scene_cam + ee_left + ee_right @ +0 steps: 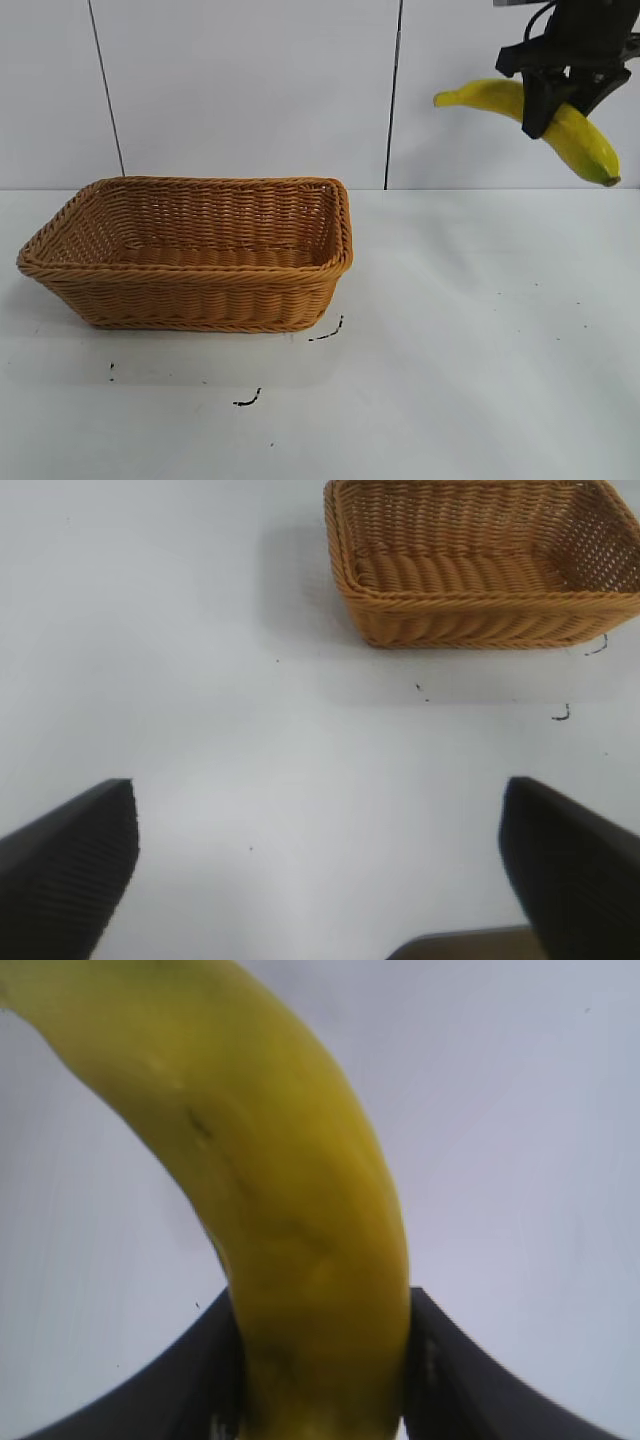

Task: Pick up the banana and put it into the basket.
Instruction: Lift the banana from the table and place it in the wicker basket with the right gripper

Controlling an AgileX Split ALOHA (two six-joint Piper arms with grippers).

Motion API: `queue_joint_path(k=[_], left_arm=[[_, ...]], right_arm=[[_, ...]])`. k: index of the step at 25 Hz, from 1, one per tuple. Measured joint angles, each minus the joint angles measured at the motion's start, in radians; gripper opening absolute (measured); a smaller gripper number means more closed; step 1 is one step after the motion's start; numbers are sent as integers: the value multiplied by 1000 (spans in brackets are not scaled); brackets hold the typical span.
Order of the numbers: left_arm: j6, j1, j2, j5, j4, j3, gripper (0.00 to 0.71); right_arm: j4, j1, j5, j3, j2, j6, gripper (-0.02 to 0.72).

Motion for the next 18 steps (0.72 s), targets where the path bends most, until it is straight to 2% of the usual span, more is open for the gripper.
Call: queue_joint_path(k=[5, 12, 18], left_arm=[[0, 0, 0, 0, 0, 0, 695], [0, 0, 0, 0, 0, 0, 695], [0, 0, 0, 0, 0, 0, 695]], right_arm=[[0, 86, 9, -112, 58, -53, 317], [0, 278, 9, -241, 150, -143, 317], [0, 445, -47, -253, 208, -310, 317]])
